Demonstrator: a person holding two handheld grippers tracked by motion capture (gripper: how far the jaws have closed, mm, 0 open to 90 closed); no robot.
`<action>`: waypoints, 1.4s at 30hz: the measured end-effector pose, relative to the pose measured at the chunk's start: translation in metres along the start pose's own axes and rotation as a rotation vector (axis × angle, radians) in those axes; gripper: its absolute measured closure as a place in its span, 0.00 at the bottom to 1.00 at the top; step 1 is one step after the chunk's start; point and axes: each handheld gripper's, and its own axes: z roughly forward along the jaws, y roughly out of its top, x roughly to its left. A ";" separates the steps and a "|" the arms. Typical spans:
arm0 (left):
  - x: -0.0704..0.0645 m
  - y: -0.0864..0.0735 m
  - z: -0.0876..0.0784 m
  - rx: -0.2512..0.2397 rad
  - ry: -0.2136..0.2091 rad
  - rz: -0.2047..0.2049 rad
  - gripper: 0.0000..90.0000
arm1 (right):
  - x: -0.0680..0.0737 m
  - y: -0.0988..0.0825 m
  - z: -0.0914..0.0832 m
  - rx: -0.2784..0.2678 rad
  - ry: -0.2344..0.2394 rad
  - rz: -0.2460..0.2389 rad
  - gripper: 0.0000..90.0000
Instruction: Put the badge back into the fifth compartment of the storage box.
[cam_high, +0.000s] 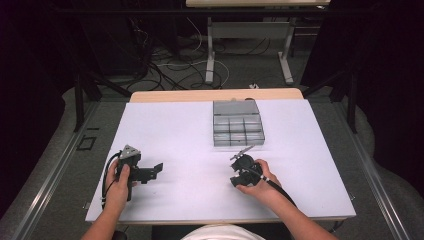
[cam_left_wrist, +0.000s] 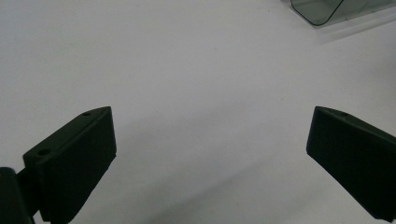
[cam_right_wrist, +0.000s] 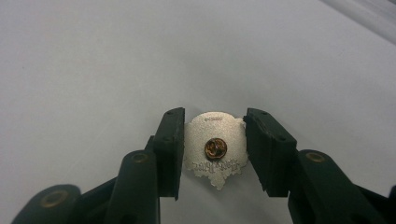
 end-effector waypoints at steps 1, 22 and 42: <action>0.000 0.000 0.000 0.000 0.001 0.001 0.02 | 0.000 0.000 0.000 0.000 0.000 0.000 0.64; 0.000 0.000 0.000 0.000 0.000 0.000 0.02 | -0.020 0.001 -0.006 -0.030 -0.017 0.084 0.64; 0.001 0.000 0.000 0.004 -0.003 -0.003 0.02 | -0.045 -0.001 -0.011 -0.057 -0.033 0.112 0.64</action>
